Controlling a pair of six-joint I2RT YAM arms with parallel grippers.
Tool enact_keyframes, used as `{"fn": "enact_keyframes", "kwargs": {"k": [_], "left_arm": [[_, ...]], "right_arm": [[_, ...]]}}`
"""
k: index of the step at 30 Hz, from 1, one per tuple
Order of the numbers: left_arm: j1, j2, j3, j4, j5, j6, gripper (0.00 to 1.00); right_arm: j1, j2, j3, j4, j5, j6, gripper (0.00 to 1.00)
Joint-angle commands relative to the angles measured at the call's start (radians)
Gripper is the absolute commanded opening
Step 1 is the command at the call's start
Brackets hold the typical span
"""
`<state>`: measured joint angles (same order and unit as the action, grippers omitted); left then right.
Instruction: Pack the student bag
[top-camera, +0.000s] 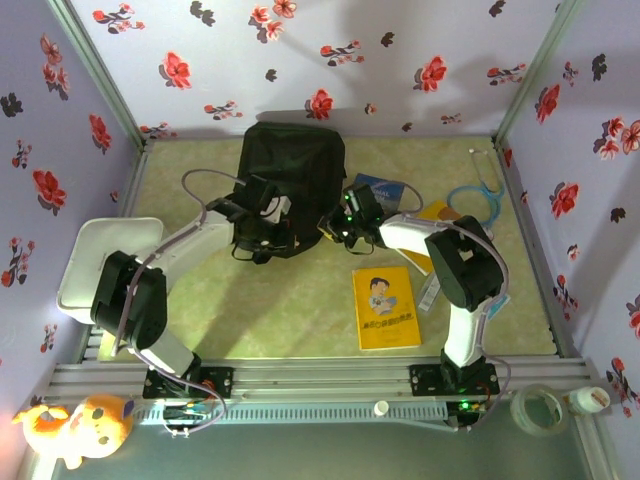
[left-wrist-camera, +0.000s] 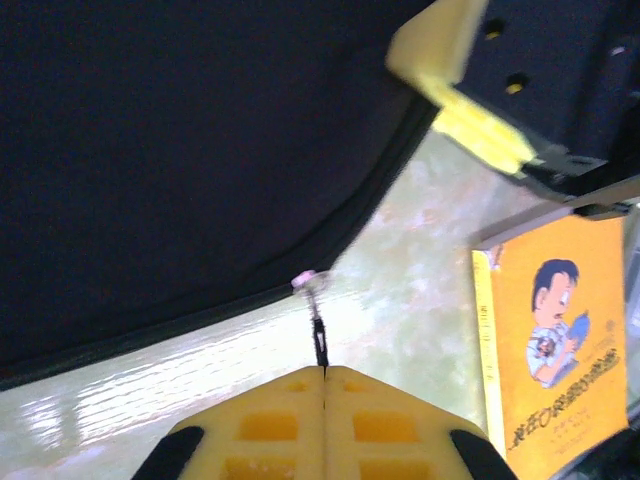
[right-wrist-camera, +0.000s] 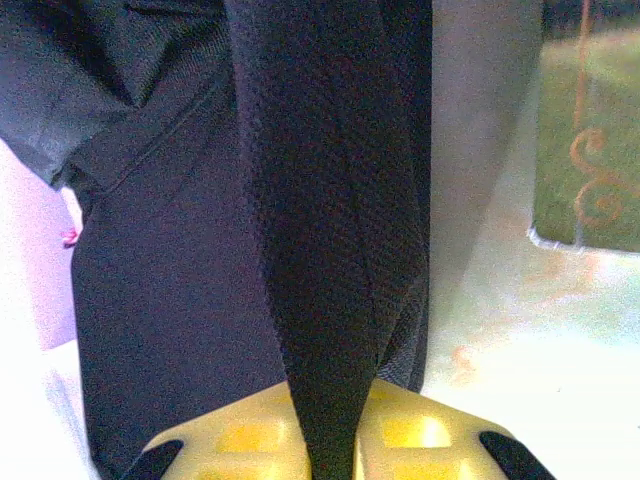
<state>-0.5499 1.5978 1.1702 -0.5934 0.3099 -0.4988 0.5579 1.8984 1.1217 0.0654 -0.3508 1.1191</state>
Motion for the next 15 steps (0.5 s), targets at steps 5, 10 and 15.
{"fn": "enact_keyframes", "kwargs": {"k": [5,10,15], "left_arm": [[0.055,-0.082,-0.032,-0.143,-0.157,0.078,0.0],[0.097,-0.113,-0.07,-0.133,-0.154,0.117,0.0],[0.112,-0.095,-0.05,-0.106,-0.101,0.136,0.0]], "right_arm": [[-0.044,0.087,0.156,-0.157,0.161,-0.188,0.11],[-0.061,0.119,0.212,-0.199,0.164,-0.21,0.1],[-0.086,0.116,0.218,-0.146,0.11,-0.191,0.15]]}}
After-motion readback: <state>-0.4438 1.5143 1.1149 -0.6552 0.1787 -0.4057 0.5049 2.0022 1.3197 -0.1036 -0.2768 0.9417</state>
